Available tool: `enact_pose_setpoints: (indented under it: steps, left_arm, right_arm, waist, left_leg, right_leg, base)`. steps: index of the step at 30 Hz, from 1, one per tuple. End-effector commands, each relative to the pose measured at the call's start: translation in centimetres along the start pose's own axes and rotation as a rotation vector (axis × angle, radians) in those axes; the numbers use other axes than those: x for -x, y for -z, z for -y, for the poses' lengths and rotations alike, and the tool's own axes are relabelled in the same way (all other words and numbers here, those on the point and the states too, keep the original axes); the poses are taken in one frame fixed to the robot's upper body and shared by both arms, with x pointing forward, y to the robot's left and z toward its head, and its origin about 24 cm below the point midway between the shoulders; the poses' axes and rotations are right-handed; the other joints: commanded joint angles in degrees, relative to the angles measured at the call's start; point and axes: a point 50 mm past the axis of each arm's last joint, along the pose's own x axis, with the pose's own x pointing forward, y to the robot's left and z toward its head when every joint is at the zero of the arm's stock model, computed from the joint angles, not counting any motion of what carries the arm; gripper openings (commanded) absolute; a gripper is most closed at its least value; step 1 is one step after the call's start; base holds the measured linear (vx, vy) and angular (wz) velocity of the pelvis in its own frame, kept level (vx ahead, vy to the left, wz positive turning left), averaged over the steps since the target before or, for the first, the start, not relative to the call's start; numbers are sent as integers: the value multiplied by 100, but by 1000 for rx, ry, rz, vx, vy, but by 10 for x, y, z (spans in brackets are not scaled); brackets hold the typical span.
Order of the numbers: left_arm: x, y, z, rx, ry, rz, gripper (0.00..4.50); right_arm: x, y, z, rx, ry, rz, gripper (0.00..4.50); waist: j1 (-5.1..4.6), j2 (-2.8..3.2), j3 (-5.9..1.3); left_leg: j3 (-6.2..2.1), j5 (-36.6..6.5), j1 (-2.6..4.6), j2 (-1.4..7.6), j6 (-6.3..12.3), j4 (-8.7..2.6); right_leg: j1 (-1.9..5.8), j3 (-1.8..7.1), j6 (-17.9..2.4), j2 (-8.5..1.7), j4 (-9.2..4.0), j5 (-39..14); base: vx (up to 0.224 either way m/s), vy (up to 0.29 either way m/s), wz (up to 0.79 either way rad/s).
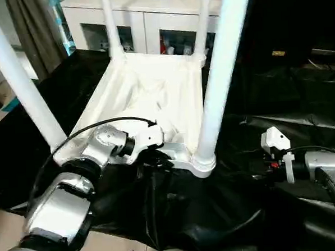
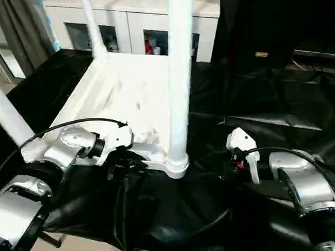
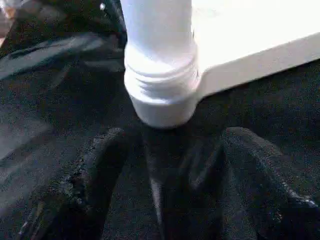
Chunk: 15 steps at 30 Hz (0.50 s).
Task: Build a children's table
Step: Move table base, then rotate leg to tighten
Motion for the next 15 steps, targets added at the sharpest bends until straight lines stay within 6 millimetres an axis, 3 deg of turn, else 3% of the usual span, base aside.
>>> enact_pose_setpoints:
  steps: [1, 6, 8, 11, 15]
  left_arm:
    - [-2, -8, -3, 30, -59, 111, 0]
    - [-27, -11, 3, 56, -120, 183, 0]
    - [-39, -7, 9, 55, -131, 154, 0]
    - [-49, 0, 16, 28, -124, 90, 0]
    - [-51, 3, 19, 3, -122, 51, 0]
  right_arm:
    - [-2, -11, 2, 10, 25, 56, 375]
    - [-8, -14, -1, -23, -3, 100, 413]
    - [-8, -14, -1, -9, -2, 91, 421]
    - [-12, -16, 4, 55, 55, 71, 441]
    - [-18, -18, 9, 80, 107, 76, 441]
  waist:
    - [27, -67, -395]
    - [31, -99, -399]
    - [21, -120, -392]
    - [8, -128, -374]
    - [-28, -110, -361]
  left_leg:
    - [-150, -1850, 127, 277, 135, -449]
    - [-137, -1641, 105, 280, 282, -434]
    - [-135, -1642, 104, 280, 315, -431]
    - [-141, -1730, 118, 260, 276, -430]
    - [-160, -1913, 136, 253, 222, -449]
  right_leg:
    - [235, 162, -1414, -359, -493, -1890]
    - [250, 159, -1467, -346, -474, -1636]
    - [242, 162, -1386, -353, -490, -1796]
    - [208, 163, -1104, -365, -572, -2479]
    - [179, 162, -946, -357, -616, -2842]
  base:
    - [0, 0, 0]
    - [0, 0, 0]
    - [0, 0, 0]
    - [0, 0, 0]
    - [0, 0, 0]
